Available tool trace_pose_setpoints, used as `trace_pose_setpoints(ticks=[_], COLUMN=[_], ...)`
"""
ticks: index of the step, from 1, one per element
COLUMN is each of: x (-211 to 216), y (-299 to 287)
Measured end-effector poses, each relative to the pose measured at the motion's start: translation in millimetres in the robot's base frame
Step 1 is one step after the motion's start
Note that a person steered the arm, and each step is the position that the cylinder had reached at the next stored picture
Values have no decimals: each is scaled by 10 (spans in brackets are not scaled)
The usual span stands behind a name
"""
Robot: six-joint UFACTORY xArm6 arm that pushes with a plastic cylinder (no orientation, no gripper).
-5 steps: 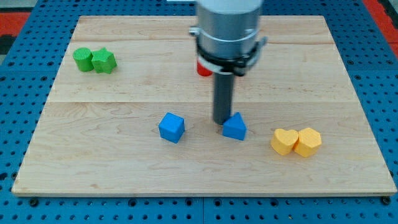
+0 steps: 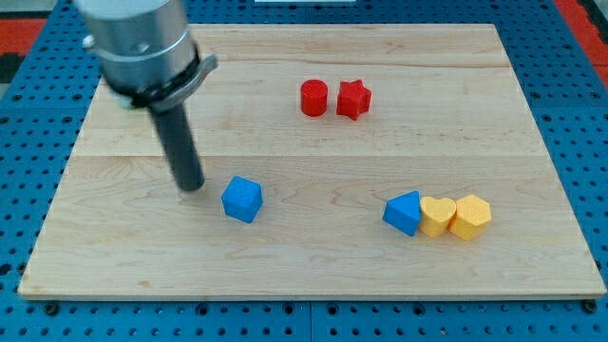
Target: Move the cube to the left of the triangle
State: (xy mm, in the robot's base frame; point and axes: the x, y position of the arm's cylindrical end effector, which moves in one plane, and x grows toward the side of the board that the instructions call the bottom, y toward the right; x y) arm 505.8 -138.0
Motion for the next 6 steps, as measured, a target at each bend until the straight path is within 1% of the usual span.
trace_pose_setpoints(ticks=[1,2,3,4,5,6], x=[30,-81,-81,-171,-438,-782], y=[685,1468,1988,1819,1423,1483])
